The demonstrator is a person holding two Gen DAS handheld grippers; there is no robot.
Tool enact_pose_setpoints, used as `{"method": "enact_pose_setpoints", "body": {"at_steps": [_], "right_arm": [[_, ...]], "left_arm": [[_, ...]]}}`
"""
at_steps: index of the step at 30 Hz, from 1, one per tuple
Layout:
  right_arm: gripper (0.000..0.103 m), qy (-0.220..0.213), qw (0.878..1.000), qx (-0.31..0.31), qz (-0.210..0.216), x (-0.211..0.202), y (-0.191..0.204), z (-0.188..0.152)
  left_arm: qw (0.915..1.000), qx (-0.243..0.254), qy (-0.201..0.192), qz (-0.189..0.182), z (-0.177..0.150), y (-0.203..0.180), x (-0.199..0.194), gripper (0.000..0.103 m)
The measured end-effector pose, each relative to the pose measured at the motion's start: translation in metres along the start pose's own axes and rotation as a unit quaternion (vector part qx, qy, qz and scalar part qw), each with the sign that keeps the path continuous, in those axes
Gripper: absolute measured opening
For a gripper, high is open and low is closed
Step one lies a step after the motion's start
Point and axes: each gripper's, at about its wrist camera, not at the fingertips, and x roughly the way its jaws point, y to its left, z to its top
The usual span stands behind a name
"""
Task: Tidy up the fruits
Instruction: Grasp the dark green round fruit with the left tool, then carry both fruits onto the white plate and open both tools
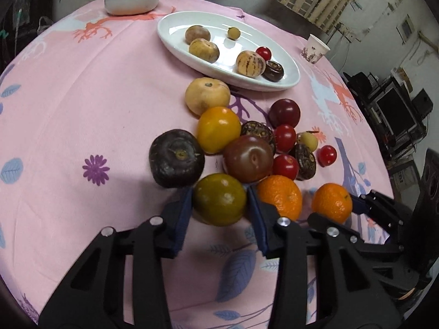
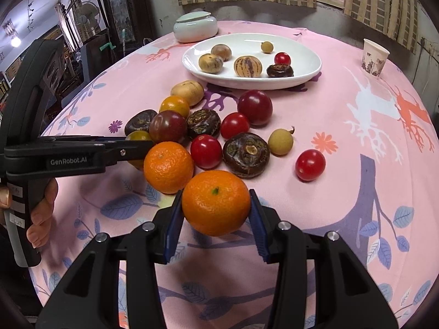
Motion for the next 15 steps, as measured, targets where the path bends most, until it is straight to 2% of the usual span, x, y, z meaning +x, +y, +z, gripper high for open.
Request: {"method": "enact_pose_setpoints", "body": {"at_steps": [2,4,8,15], "right_arm": [[0.045,-0.002,1.0,0.002,0.001,-0.001,-0.001,0.0],[0.045,-0.003,1.0,0.003,0.001,-0.002,-0.002,0.0],[0.045,-0.005,1.0,-0.002,0.002,-0.004,0.0,0.001],[0.045,-0.022,1.0,-0.002,0.001,-0.014,0.001,0.003]], "left_arm": [[0.9995,0.028,-0.007,0.014,-0.006,-0.008,-0.004,0.041],[0.9988,0.047,-0.01,0.013,-0.011,-0.012,-0.009,0.041],[0.9991,0.041,-0.007,-0.002,-0.014,-0.008,-0.02,0.041],[0.9986,0.044,-0.025,0.013,-0.007,-0.003,-0.041,0.041]]}}
